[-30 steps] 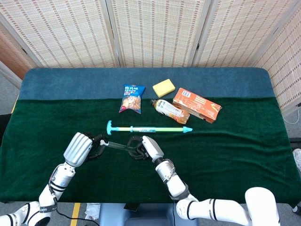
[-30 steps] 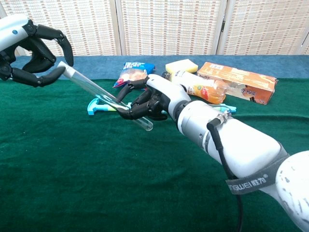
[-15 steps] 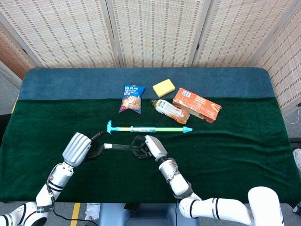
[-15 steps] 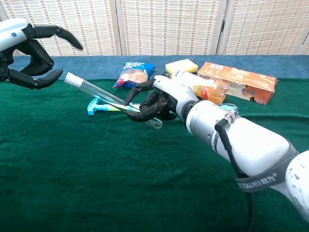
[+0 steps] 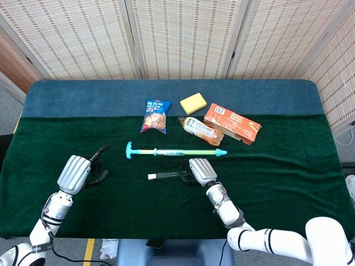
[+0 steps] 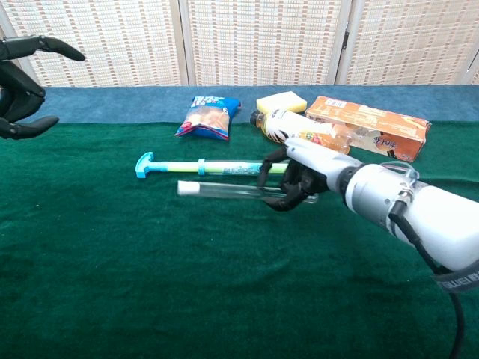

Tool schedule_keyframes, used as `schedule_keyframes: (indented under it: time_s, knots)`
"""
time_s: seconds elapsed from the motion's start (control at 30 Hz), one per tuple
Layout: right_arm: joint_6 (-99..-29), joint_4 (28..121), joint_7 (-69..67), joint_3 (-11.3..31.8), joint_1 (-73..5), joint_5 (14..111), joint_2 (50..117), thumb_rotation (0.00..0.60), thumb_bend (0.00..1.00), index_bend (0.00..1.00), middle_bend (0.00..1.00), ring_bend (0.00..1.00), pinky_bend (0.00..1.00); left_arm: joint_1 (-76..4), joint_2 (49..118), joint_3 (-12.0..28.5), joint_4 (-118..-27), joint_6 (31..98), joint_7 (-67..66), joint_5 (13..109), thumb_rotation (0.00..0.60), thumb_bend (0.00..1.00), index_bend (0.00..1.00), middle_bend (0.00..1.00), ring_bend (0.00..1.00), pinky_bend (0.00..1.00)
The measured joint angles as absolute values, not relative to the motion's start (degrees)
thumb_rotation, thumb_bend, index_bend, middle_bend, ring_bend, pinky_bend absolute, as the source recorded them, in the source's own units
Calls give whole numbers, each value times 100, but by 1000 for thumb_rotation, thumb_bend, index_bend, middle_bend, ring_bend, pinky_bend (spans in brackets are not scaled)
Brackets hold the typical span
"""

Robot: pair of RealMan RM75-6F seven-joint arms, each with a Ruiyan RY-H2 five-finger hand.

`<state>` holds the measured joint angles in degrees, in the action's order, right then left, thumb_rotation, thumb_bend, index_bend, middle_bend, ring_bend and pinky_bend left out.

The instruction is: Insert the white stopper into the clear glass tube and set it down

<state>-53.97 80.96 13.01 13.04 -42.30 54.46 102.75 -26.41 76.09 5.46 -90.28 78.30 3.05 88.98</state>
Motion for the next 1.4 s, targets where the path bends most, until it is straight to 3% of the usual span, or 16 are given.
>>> schedule_keyframes:
  time_s: [0.17,0.33,0.57,0.7,0.83,0.9,1.0,1.07,1.17,1.3,1.4]
  knots:
    - [-5519,7734,1580,1106,-4228,5585,10424,600,431,529,977,1000,1000,-2556,7585,531,-8985,7832,345,8807,600,421,172,845,708,753]
    - [-5608,7684,1673,1017,-4174,5749,10478,600,430,356,973,1000,1000,-2500,7569,538,-8952,7823,404,8732,600,415,165,843,706,754]
    - [-5710,7800,1673,960,-4049,5904,10388,600,431,251,967,1000,1000,-2425,7504,558,-8907,7772,415,8558,600,398,152,811,680,707]
    - [-5890,8025,1590,940,-3945,6142,10195,600,430,221,940,1000,1000,-2355,7368,576,-8888,7666,314,8280,600,393,164,712,587,562]
    - [-6154,8463,1571,916,-3794,6383,9736,600,431,220,766,972,986,-2196,7160,580,-8825,7616,121,7994,600,392,207,606,488,432]
    - [-6358,8757,1633,885,-3679,6540,9365,600,431,221,678,901,914,-2087,7117,580,-8742,7645,96,7888,600,392,223,567,447,391]
    - [-6726,9181,1733,807,-3458,6809,8758,600,431,241,515,696,674,-1929,7076,582,-8589,7752,102,7769,600,392,235,525,402,339]
    - [-6956,9426,1761,744,-3292,6978,8371,600,431,244,379,503,451,-1811,7064,581,-8494,7880,130,7739,600,392,237,498,373,312]
    - [-7312,9778,1722,616,-2977,7260,7724,600,431,220,224,326,231,-1635,7052,573,-8435,8084,183,7725,600,392,234,450,320,266]
    - [-7744,10095,1484,377,-2470,7604,6915,600,430,100,78,172,70,-1419,7013,512,-8426,8341,209,7806,600,392,219,379,253,203]
    - [-8115,10182,1260,209,-2090,7830,6565,600,431,65,47,126,33,-1248,6977,436,-8498,8519,178,7884,600,392,214,357,235,172]
